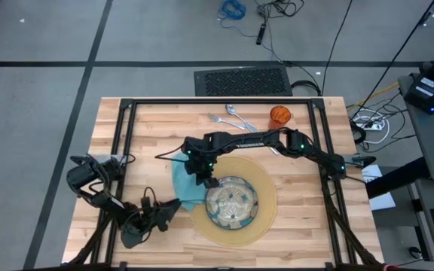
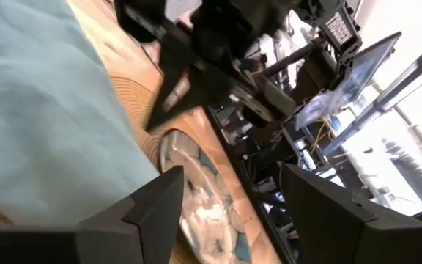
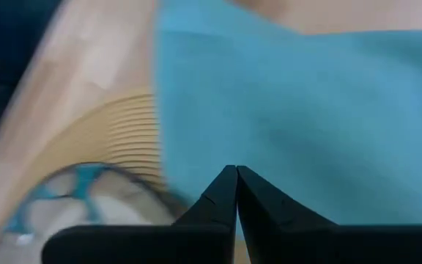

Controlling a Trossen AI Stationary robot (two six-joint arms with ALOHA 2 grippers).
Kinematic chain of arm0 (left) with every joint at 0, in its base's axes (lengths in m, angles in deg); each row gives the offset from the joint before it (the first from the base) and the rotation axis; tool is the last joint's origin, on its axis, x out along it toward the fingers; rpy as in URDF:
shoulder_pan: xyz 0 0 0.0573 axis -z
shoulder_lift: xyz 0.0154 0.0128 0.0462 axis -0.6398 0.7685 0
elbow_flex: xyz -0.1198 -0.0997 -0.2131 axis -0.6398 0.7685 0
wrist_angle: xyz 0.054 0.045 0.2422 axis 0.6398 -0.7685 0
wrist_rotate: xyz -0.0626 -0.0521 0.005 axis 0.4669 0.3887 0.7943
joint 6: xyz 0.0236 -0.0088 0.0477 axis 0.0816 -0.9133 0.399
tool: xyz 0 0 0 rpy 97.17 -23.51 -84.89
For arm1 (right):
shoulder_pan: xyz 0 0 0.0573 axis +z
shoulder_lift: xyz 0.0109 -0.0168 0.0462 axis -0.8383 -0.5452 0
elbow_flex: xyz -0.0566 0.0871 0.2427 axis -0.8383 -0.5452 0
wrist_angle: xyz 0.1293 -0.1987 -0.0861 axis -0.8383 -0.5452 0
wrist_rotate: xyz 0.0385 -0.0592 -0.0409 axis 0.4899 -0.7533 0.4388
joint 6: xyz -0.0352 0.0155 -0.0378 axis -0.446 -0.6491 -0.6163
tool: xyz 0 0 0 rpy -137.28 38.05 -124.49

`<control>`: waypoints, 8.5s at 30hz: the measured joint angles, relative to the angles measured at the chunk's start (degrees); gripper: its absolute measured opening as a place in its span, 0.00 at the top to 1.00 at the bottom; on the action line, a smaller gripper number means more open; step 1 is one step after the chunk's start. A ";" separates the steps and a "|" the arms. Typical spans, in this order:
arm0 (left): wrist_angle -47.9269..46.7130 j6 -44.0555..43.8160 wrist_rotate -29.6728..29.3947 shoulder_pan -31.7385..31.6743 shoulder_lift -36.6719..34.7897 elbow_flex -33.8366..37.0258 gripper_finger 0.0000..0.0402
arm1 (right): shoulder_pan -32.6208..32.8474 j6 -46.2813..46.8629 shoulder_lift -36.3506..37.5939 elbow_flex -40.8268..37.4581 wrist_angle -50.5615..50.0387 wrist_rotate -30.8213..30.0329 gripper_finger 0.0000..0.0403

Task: Set table place
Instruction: Put the blue napkin to the left of the brown mat

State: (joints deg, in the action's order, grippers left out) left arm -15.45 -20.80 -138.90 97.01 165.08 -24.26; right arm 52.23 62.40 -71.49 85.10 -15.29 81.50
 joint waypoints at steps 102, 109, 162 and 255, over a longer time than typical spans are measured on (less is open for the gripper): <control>10.77 59.34 0.15 8.97 -21.35 14.95 0.59 | 6.73 6.00 -7.72 14.58 2.40 -2.88 0.77; 7.48 56.02 0.10 8.79 -21.35 15.59 0.59 | 5.06 6.58 -5.51 16.48 -1.72 -8.98 0.77; -79.94 9.49 54.80 -10.67 -30.75 2.99 0.76 | 6.18 11.05 -2.66 1.92 10.57 -10.90 0.77; -70.24 2.64 56.49 -9.69 -20.82 -2.87 0.76 | -2.03 6.00 -5.66 3.04 15.83 -7.80 0.77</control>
State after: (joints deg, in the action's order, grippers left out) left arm -85.69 -18.16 -82.41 87.32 144.26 -27.13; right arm 50.20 68.40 -77.15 88.14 0.54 73.70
